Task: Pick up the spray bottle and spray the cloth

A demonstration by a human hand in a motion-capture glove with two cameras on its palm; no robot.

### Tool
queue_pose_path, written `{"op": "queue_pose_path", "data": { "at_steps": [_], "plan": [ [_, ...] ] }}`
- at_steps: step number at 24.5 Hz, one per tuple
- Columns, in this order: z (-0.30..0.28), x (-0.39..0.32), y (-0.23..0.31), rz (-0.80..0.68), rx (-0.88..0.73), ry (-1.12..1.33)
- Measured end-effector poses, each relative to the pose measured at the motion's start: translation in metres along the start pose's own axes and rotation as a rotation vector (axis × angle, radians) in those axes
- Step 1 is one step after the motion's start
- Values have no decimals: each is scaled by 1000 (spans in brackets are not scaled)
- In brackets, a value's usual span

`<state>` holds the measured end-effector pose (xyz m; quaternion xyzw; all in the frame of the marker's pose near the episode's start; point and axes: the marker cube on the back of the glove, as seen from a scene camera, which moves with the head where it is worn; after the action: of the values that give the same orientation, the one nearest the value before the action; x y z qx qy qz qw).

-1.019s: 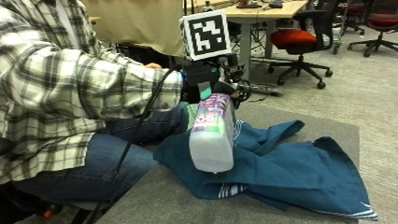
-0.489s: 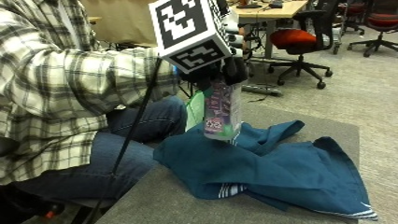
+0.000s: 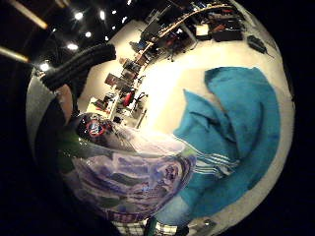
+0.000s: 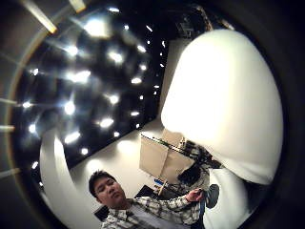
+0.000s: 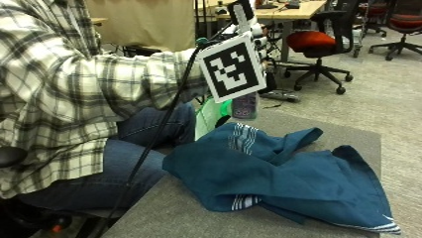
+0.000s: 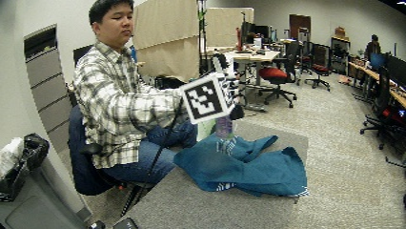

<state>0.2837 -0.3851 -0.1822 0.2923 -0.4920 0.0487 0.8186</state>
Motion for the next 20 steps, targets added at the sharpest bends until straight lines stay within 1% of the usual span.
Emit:
{"op": "queue_pose_path", "data": {
  "at_steps": [4,12,16,20],
  "plan": [
    [42,10,-3,-26,-69,-25],
    [118,38,-24,-57,-133,-50],
    [144,59,-27,-55,-173,-22],
    [159,82,-28,-47,-177,6]
  ]
}}
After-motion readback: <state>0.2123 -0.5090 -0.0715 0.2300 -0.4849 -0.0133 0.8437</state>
